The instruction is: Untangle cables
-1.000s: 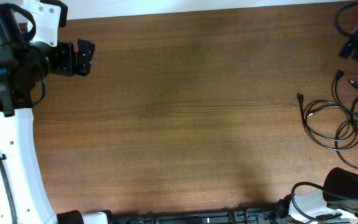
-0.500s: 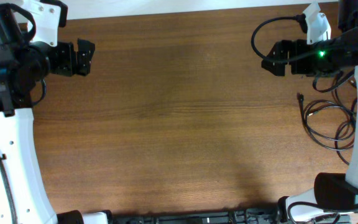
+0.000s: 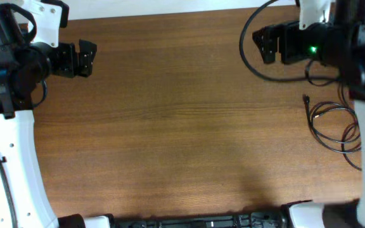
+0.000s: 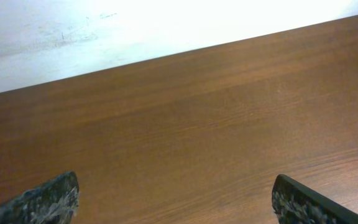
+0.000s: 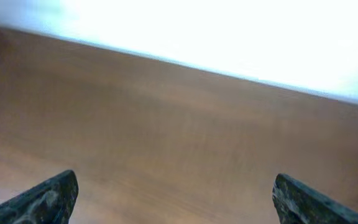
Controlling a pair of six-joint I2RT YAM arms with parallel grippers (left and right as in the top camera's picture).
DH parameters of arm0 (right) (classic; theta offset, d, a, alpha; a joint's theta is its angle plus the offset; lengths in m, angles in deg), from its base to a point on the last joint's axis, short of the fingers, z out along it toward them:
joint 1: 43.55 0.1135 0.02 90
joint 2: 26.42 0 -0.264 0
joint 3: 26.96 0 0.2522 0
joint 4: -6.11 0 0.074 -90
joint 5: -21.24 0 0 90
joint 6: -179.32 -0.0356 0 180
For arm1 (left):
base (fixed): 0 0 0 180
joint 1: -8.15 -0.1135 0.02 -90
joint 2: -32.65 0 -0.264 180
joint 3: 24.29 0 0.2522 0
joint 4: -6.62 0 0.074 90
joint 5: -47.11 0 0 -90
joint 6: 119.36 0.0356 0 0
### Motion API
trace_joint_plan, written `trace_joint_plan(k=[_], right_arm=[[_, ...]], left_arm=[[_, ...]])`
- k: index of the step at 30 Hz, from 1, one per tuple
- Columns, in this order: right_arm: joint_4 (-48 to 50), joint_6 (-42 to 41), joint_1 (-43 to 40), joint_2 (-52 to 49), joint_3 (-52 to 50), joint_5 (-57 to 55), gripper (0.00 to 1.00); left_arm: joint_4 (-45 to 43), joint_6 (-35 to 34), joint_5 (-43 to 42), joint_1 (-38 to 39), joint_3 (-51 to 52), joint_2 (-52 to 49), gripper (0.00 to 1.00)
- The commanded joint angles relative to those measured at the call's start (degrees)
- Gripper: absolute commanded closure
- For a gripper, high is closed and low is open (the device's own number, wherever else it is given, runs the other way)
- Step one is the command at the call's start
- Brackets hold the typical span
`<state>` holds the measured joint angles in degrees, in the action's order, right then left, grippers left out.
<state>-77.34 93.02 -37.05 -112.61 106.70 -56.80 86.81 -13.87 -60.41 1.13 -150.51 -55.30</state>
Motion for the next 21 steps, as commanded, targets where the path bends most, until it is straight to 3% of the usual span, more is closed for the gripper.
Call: trace_joint_plan(k=[1,4,9,21], right_arm=[[6.34,0.59,0.22,5.49,-8.35,-4.79,0.01],[18.64,0.59,0.17,12.39,-23.5,-5.18,0.01],[51.49,0.59,-0.81,26.6,-54.05,-5.38,0.01],[100.85,0.59,-4.46,56.54,-106.2,-5.38,0.01]], left_arm=[[-0.09,0.46,-0.02,0.02,-0.83,1.05,0.01],[-0.09,0.46,-0.02,0.02,-0.83,1.05,0.01],[-0.09,0.46,-0.02,0.02,-0.83,1.05,0.01],[-0.09,0.46,-0.02,0.02,-0.83,1.05,0.01]])
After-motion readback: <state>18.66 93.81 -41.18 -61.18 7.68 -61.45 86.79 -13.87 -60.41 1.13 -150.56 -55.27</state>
